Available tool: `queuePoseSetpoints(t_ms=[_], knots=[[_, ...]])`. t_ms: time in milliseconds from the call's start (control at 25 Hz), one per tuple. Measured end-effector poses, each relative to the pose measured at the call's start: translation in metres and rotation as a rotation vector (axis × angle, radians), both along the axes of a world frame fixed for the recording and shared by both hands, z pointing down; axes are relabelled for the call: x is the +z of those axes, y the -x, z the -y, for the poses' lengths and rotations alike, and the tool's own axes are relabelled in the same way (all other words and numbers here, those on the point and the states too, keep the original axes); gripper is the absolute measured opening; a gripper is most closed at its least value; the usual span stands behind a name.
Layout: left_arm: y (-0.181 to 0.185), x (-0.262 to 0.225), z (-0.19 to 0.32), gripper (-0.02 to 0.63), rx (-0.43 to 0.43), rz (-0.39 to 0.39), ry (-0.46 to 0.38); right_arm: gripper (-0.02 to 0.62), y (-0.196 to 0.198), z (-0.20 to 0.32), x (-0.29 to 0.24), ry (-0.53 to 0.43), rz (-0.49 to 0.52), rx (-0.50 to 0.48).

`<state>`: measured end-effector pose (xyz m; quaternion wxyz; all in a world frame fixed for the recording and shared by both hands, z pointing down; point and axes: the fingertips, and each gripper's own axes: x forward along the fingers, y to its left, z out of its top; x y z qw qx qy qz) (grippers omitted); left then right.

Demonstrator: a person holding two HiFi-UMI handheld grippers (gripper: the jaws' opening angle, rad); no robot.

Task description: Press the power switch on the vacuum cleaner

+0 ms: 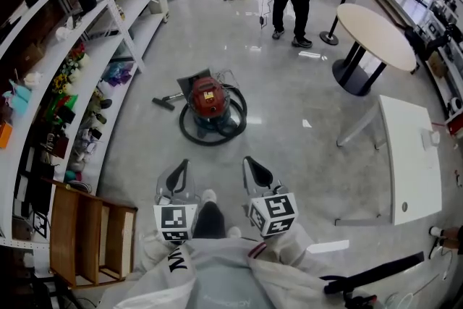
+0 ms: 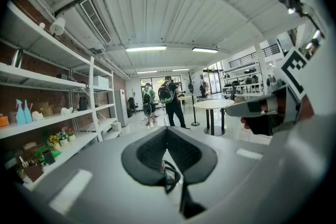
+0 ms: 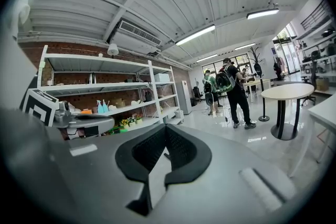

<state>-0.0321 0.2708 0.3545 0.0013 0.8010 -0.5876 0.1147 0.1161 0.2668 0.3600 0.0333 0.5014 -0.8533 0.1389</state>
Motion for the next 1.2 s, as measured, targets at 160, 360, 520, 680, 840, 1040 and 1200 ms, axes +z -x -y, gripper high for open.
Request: queuePoseSetpoints(t_ms=[160,360,520,680,840,1040,1200], knots=[[0.001,0.002,0.006,0.000,-0.001,-0.001,0.001,0.000,0.001,0.004,0.001,0.000,-0.001,0.000],[0.000,0.007,0.015,0.000,0.005,-0.011,0.010,0.000,0.001,0.012,0.004,0.006,-0.012,0.005],[0.002,0.016,0.027,0.000,0.009,-0.023,0.028,0.001,0.004,0.022,0.010,0.022,-0.023,0.006],[0.002,0.017,0.044,0.000,0.022,-0.028,0.032,0.000,0.005,0.036,0.012,0.029,-0.031,0.014],[0.007,0.021,0.061,0.000,0.027,-0.030,0.046,0.000,0.011,0.052,0.016,0.044,-0.036,0.019],[0.017,0.025,0.086,0.000,0.035,-0.026,0.055,0.000,0.022,0.074,0.022,0.066,-0.040,0.021],[0.025,0.028,0.108,0.000,0.043,-0.031,0.070,0.000,0.033,0.094,0.023,0.074,-0.044,0.022]])
